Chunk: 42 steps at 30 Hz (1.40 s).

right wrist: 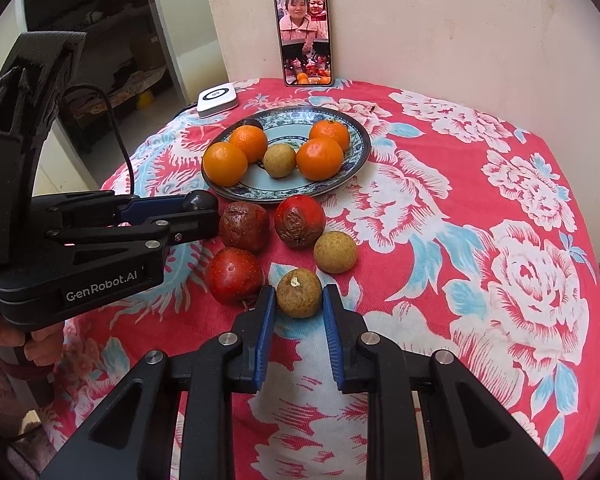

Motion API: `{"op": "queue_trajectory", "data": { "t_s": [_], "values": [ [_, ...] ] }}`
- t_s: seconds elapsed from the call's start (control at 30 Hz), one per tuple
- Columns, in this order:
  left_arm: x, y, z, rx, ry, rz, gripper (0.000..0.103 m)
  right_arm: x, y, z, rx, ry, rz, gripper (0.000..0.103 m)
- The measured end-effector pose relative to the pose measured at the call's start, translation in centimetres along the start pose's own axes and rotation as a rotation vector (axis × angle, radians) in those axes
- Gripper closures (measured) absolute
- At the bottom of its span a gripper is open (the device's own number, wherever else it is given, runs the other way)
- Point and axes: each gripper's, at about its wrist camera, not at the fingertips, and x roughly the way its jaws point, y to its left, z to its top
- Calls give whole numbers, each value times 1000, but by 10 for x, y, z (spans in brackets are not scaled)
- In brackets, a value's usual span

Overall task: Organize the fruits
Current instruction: 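Grasp a dark plum with the left tool while the right tool grasps a brown fruit, then carry the dark plum and the brown fruit up over the plate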

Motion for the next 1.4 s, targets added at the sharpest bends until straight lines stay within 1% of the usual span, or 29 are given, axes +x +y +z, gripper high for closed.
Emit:
{"op": "queue_trajectory", "data": {
  "t_s": [0.23, 0.43, 0.93, 1.13, 1.4],
  "values": [
    [-10, 4, -1, -31, 2, -30, 73, -9, 2, 4, 2, -19, 2, 78],
    [-24, 5, 2, -43, -22, -36, 73, -17, 5, 10, -3, -52, 6, 78],
    [-63, 18, 27, -63, -105, 0, 73, -39, 19, 50, -49, -144, 7, 78],
    [-61, 19, 34, -59, -106, 9, 73, -36, 22, 59, -72, -146, 7, 78],
    [-48, 21, 50, -51, -100, 26, 73, -23, 18, 74, -79, -134, 10, 78]
  ]
}}
